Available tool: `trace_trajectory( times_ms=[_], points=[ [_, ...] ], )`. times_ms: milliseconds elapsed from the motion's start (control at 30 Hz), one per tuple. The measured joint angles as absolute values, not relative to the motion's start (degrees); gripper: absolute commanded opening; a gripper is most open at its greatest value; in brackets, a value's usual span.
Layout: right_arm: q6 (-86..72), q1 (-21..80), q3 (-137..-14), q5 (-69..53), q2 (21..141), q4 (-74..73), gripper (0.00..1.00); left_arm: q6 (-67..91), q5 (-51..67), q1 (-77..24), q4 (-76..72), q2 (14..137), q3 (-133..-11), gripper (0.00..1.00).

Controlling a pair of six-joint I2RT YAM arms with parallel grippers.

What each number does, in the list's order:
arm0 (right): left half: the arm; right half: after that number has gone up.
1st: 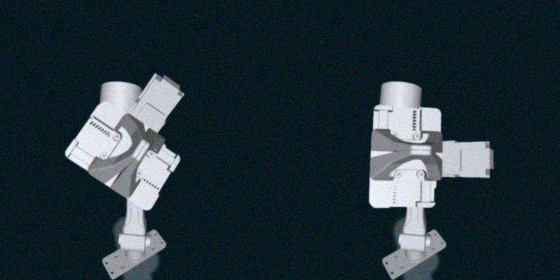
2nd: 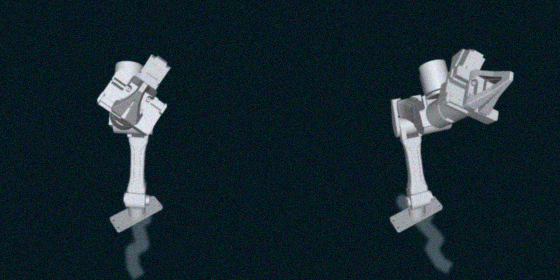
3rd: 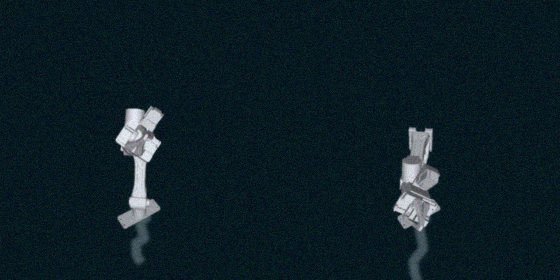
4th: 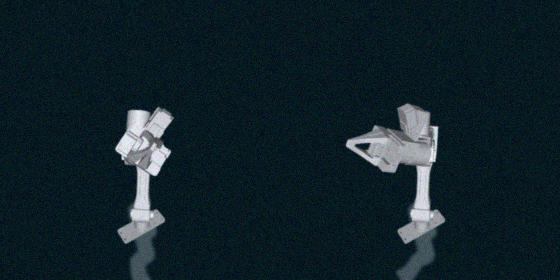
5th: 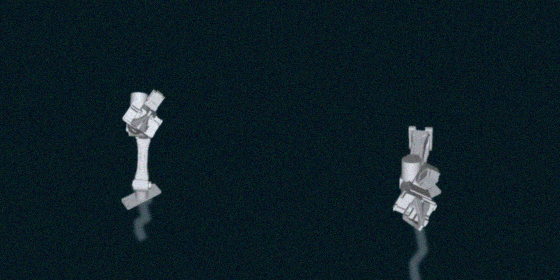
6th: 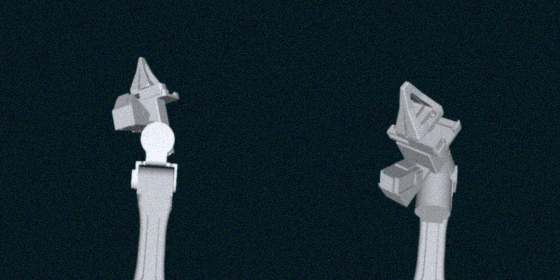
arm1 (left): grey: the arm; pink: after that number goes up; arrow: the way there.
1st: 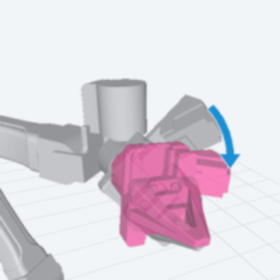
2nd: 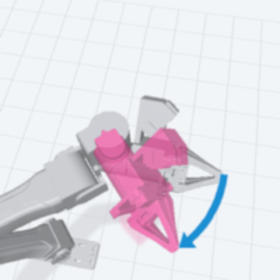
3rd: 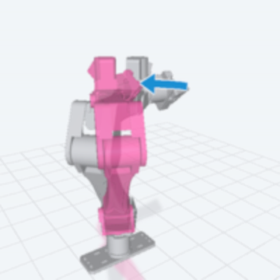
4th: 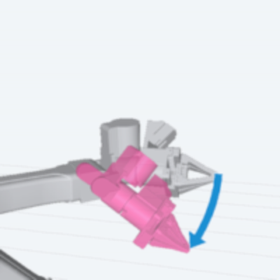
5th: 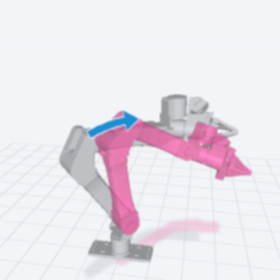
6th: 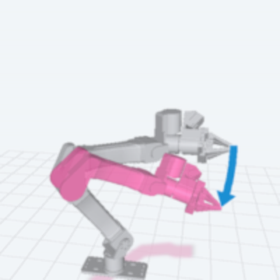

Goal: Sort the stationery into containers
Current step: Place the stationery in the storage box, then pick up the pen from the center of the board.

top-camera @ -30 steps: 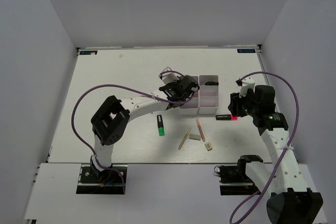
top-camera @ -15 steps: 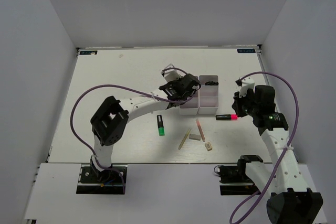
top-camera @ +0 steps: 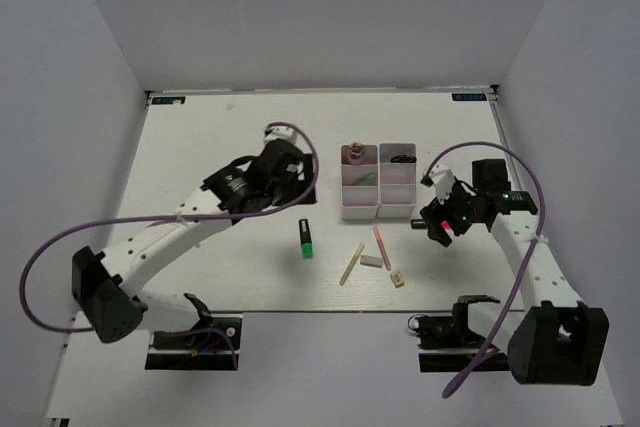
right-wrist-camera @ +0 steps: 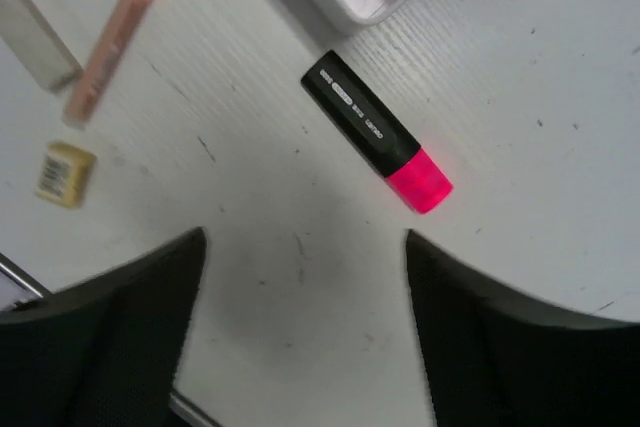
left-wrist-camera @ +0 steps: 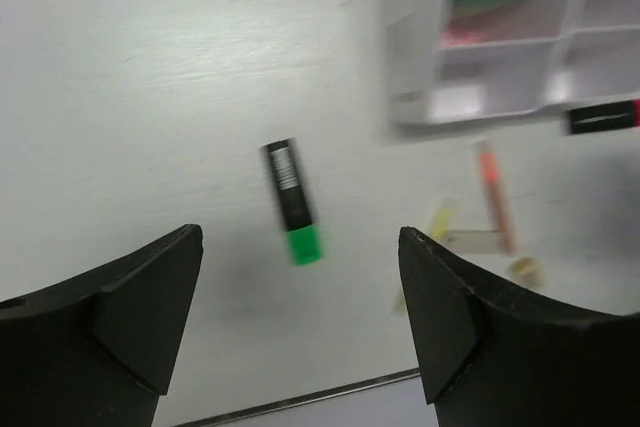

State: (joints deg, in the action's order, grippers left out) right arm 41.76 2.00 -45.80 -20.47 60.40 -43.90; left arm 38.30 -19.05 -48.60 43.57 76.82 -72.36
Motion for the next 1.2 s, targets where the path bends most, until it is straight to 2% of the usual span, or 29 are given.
trace_trajectory(
  times_ms=[67, 100, 133, 267, 433, 467, 533, 567, 833, 1200],
  points=[
    [47.8, 1.0, -45.8, -20.8, 62.4, -44.8, 0.35, 35.2, -16.6, -44.7, 45.8, 73.3, -67.4, 0.9],
    [50.9, 0.3, -45.8, -21.5, 63.1, -45.0, 0.21, 33.6, -15.0, -42.4, 47.1, 71.6, -64.1, 0.9],
    [54.0, -0.4, -45.6, -22.1, 63.7, -44.9, 0.21, 32.4, -13.7, -40.8, 48.3, 70.3, -61.4, 0.9],
    [66.2, -2.4, -44.2, -25.0, 66.0, -45.0, 0.33, 28.0, -8.3, -34.9, 50.2, 63.7, -51.4, 0.91],
    [76.9, -3.9, -48.5, -28.3, 74.7, -49.8, 0.47, 23.9, -3.6, -29.6, 50.1, 59.4, -48.0, 0.91],
    [78.4, -4.2, -50.5, -28.6, 76.9, -51.0, 0.59, 23.4, -2.8, -29.0, 49.9, 59.1, -47.7, 0.91],
    [80.3, -4.6, -54.4, -28.9, 80.6, -52.9, 0.61, 22.5, -0.9, -27.7, 49.3, 58.7, -47.0, 0.91],
    [81.3, -4.8, -56.0, -29.0, 82.0, -53.2, 0.76, 22.2, -0.1, -27.2, 48.9, 58.5, -46.7, 0.91],
    [86.8, -5.2, -58.2, -29.7, 86.4, -54.0, 0.76, 20.6, 5.9, -21.9, 47.3, 57.2, -44.7, 0.91],
    [91.4, -5.7, -50.2, -30.2, 88.9, -42.9, 0.75, 20.4, 8.7, -20.4, 47.0, 57.2, -44.3, 0.91]
  ],
)
